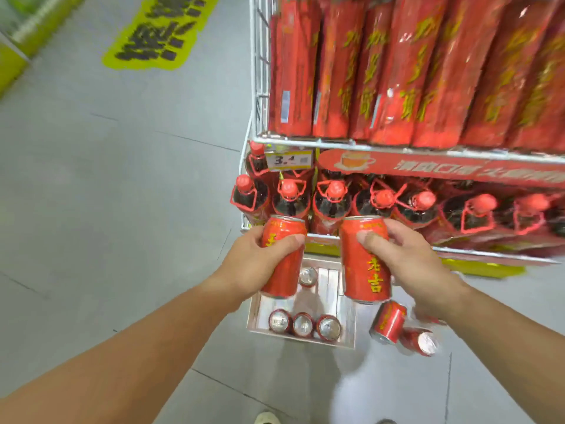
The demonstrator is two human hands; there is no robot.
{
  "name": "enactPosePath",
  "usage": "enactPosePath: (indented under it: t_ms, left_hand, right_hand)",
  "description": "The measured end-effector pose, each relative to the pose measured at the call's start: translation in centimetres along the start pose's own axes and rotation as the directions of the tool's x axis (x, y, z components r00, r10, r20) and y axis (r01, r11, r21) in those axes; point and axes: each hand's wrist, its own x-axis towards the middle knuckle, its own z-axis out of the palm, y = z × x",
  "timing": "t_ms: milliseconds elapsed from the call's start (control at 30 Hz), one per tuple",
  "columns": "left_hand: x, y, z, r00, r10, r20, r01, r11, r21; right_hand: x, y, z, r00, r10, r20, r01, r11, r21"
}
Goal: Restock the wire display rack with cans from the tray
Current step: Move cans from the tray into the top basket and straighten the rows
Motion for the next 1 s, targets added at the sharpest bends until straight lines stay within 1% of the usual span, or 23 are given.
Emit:
enactPosePath:
  t_ms: [100, 200, 333, 433, 600, 667, 733, 867, 1000]
  left_hand:
    - [-3.1, 6.5, -0.6, 0.999, 0.052, 0.016, -0.052, 0.999, 0.012]
    - [-6.3, 13.2, -1.2, 0.992, 0.101, 0.072, -0.102, 0.995, 0.010]
    - [-12.0, 22.7, -1.5, 0.979, 0.152, 0.132, -0.150, 0.988, -0.025]
    - [-15.6, 28.8, -1.6, 0.967, 0.183, 0.175, -0.189, 0.982, 0.018]
    - [-20.9, 38.8, -1.1, 0.941, 0.256, 0.221, -0.282, 0.955, 0.093]
    - [-23.0, 42.7, -0.9, 0.932, 0.299, 0.204, -0.325, 0.940, 0.103]
    - [-25.4, 46.7, -0.6, 0.918, 0.365, 0.154, -0.385, 0.913, 0.133]
    - [-29.7, 54.4, 0.2, 0.870, 0.490, 0.050, -0.491, 0.851, 0.186]
    - [-32.6, 61.6, 2.1, 0.823, 0.568, -0.024, -0.556, 0.813, 0.174]
  right_hand:
    - [-2.8, -6.2, -2.0, 0.998, -0.054, -0.031, 0.053, 0.998, -0.015]
    - [-5.8, -12.9, -3.9, 0.992, -0.110, -0.055, 0.108, 0.994, -0.032]
    - [-11.0, -22.2, -6.7, 0.980, -0.156, -0.122, 0.157, 0.988, -0.001]
    - [-14.6, -28.5, -8.4, 0.964, -0.197, -0.180, 0.194, 0.980, -0.032]
    - [-19.6, -38.9, -10.7, 0.943, -0.263, -0.204, 0.256, 0.965, -0.060]
    - [-21.5, -42.7, -11.7, 0.927, -0.299, -0.225, 0.292, 0.954, -0.064]
    - [-23.4, -46.3, -13.0, 0.905, -0.334, -0.263, 0.323, 0.943, -0.086]
    - [-26.6, -52.7, -16.0, 0.858, -0.399, -0.323, 0.395, 0.915, -0.081]
    - [-28.0, -58.3, -19.8, 0.805, -0.470, -0.362, 0.471, 0.878, -0.091]
